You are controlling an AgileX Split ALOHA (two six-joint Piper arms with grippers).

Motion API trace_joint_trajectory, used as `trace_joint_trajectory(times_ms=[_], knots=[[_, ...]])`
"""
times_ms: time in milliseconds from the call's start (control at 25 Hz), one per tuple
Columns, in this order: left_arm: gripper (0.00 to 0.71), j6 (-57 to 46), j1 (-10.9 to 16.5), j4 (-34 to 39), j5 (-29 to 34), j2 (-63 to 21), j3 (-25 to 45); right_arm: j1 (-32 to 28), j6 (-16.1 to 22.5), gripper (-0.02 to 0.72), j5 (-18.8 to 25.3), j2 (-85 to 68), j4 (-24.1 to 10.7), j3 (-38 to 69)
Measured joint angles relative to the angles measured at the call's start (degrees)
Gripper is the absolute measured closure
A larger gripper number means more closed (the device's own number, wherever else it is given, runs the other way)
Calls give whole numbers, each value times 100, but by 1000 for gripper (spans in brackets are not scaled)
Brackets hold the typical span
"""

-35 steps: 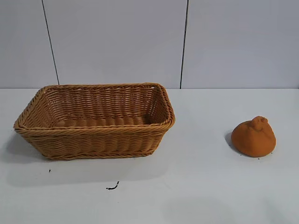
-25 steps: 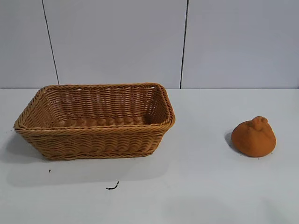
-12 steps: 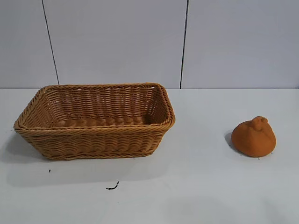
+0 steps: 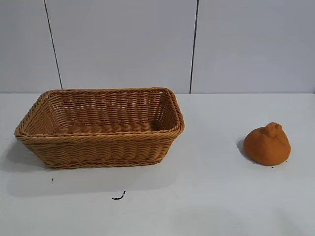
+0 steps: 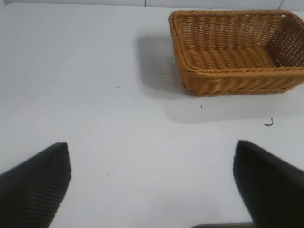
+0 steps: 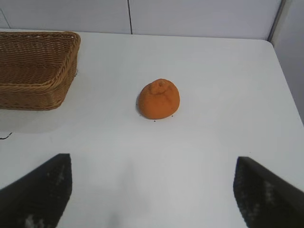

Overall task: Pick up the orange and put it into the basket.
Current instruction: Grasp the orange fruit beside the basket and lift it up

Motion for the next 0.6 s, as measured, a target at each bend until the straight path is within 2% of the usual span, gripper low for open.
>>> trace_joint_trajectory(times_ms=[160,280,400,600], knots=[[44,0,0,0,0,0,0,0,0,73,-38,57,0,-19],[44,0,0,0,0,0,0,0,0,73,-235,627,0,-225],[44,0,0,0,0,0,0,0,0,73,-516,1639,0,-626],[44,0,0,0,0,0,0,0,0,73,-653,3642,31,-1561]])
